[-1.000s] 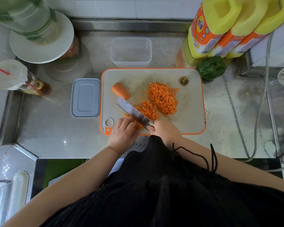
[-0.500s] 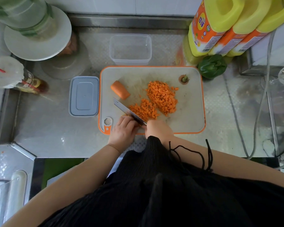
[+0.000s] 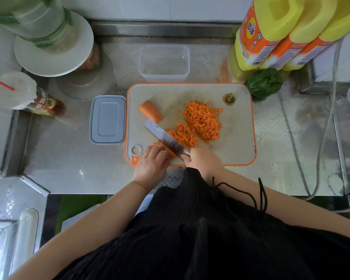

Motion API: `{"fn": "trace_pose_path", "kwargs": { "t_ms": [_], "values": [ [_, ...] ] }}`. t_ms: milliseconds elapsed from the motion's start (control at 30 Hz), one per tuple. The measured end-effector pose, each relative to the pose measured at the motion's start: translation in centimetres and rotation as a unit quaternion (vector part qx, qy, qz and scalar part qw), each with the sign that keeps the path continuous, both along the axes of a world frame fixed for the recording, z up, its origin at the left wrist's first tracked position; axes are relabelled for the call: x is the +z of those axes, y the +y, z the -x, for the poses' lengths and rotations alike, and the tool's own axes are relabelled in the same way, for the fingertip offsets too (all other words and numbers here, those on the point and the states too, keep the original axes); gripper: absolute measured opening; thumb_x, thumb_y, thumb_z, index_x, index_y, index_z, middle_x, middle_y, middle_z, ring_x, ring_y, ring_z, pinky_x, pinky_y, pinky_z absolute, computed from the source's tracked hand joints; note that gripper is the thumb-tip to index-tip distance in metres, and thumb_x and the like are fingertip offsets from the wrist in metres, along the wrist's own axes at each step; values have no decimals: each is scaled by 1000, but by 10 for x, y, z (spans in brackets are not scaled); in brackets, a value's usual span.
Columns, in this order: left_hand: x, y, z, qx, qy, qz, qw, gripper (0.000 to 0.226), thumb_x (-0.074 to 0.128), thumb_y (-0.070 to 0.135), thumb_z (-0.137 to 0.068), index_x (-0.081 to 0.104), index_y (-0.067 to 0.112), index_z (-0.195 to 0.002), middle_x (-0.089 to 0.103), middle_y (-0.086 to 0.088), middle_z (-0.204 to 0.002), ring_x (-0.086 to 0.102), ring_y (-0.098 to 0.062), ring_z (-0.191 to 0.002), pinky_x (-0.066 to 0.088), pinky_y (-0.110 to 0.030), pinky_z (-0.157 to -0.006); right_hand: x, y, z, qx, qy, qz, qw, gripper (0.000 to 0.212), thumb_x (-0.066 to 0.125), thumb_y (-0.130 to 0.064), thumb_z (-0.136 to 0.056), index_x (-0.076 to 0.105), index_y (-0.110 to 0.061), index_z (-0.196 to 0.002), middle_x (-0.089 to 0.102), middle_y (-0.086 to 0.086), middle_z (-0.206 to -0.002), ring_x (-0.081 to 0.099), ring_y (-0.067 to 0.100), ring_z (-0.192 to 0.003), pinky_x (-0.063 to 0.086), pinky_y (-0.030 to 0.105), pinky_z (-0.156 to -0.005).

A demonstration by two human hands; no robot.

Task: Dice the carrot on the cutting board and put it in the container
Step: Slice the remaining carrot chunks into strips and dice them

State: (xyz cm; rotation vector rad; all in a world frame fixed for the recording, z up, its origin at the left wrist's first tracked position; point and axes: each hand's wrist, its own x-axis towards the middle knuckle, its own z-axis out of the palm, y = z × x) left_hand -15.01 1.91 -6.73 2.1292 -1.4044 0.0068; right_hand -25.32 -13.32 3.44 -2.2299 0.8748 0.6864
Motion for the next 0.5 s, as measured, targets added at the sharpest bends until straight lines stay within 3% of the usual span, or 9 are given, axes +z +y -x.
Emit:
{"fn": "trace_pose_path", "kwargs": {
  "t_ms": [100, 367, 500],
  "values": [
    [3, -3, 1, -4, 2, -17, 1000, 9, 65, 14, -89, 68, 5, -89, 62, -11, -93, 57, -31, -87, 51, -41, -76, 4, 4, 1, 23, 15, 0, 1000, 32, 40, -35, -101, 54, -6, -93, 47, 2, -75, 47, 25, -74, 37, 32, -65],
    [7, -8, 1, -6, 35, -16, 999, 17, 57, 17, -92, 69, 4, -89, 63, -10, -92, 56, -29, -85, 52, -41, -75, -6, 15, -11, 34, 45, 63, 996, 13, 49, -15, -95, 60, -8, -92, 42, -1, -63, 51, 23, -68, 41, 30, -60],
    [7, -7, 1, -5, 34, -25, 999, 24, 53, 21, -95, 70, 4, -91, 64, -10, -94, 56, -27, -89, 52, -38, -75, -7, 17, -14, 12, 33, 72, 997, 17, 51, -23, -95, 61, -9, -98, 53, 0, -73, 57, 25, -74, 44, 31, -63]
  ]
}}
